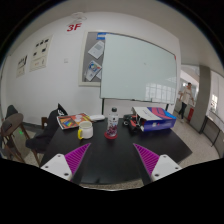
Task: Pour water
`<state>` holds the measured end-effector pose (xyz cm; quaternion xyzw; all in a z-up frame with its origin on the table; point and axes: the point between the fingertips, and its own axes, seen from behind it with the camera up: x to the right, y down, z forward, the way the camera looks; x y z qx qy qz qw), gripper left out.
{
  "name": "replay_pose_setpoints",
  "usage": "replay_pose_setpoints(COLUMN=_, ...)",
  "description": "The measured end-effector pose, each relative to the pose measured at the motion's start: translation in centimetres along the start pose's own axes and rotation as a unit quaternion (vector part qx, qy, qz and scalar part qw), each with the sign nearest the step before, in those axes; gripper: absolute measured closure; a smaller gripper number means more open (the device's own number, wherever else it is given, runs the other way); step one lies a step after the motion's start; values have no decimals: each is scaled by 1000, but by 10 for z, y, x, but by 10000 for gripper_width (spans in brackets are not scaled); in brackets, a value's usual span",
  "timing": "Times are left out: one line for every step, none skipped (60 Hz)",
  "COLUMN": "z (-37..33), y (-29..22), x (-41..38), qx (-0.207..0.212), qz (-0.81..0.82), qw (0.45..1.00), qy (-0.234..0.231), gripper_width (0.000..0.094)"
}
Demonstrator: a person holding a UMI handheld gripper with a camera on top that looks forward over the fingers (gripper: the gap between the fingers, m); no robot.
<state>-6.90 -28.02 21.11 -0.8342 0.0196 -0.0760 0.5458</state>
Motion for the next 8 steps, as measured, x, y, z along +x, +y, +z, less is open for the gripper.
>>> replay_pose_setpoints(z=0, y=-1, x=0, qx=1, qz=0, qw=1000, qy=1, gripper_width=95)
replay_pose_setpoints(z=-1, y=-1, x=1, qx=2, qz=0, qw=1000, qy=1, gripper_width=95)
replay_pose_setpoints(z=-1, y=-2, x=1, qx=2, qz=-1, qw=1000, qy=1, gripper_width=93)
replay_pose_setpoints(z=-1, y=-2, x=1, qx=3, qz=-2, qw=1000, qy=0, gripper_width=95)
replay_pose_setpoints(z=-1, y=-3, x=1, qx=4, qz=-2, qw=1000, qy=-1, gripper_width=92)
replay_pose_setpoints(z=-1, y=-4, x=1, qx=3, qz=-3, qw=1000, qy=-3, gripper_width=95)
replay_pose_setpoints(z=-2, y=-4, x=1, qx=4, qz=-4, qw=1000, qy=-4, gripper_width=95)
replay_pose_setpoints(z=-2, y=-4, x=1, qx=4, qz=-4, qw=1000, qy=-4, gripper_width=96)
